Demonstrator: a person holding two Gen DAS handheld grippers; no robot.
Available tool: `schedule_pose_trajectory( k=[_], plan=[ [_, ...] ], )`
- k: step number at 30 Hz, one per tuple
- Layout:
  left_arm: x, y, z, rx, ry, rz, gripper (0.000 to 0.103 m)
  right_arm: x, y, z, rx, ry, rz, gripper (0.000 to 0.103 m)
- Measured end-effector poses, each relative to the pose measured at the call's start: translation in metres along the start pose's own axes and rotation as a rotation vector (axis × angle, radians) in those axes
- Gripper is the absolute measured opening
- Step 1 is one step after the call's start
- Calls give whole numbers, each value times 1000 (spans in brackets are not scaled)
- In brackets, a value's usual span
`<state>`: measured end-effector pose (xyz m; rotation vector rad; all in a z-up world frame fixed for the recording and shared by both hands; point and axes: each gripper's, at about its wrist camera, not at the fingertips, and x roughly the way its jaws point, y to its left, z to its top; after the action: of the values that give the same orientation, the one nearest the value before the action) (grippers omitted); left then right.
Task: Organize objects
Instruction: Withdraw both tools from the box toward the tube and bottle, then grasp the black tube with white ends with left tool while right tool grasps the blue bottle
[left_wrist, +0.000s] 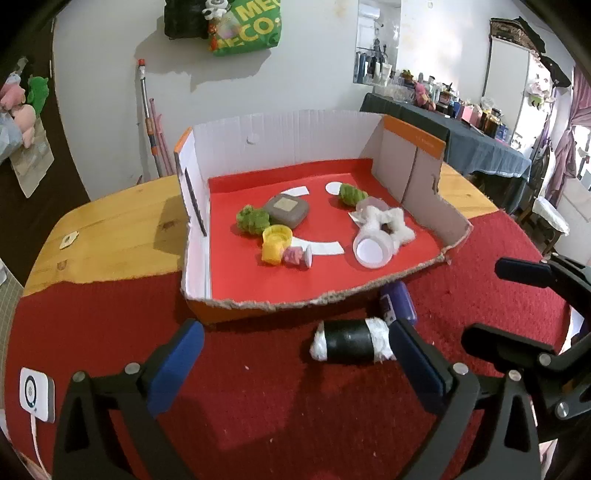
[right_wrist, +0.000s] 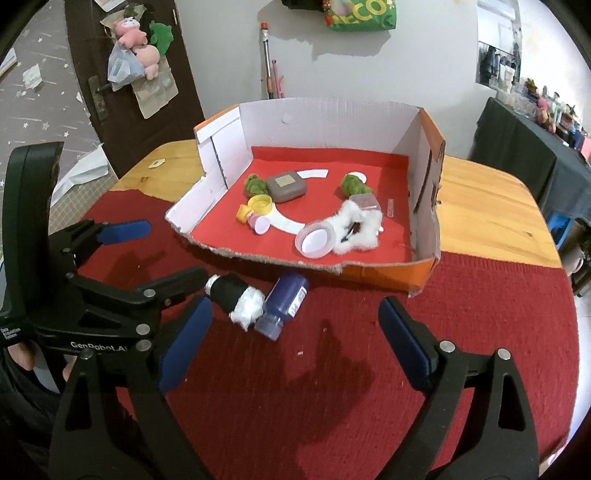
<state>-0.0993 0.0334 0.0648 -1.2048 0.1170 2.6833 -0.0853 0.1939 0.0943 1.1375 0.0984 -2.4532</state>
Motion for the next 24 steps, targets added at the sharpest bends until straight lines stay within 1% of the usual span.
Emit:
schedule_pose_trajectory(
  k=[13, 17, 24],
  plan=[
    [6, -4, -17, -10, 29, -4, 102, 1, -10, -25, 34, 23, -18, 93],
    [10, -7, -17, -7, 35, -14, 102, 2, -16, -29, 48, 31, -39, 93],
    [20, -15, -16, -2, 50, -32, 102, 9, -23, -35, 57, 55, -49, 93]
  ],
)
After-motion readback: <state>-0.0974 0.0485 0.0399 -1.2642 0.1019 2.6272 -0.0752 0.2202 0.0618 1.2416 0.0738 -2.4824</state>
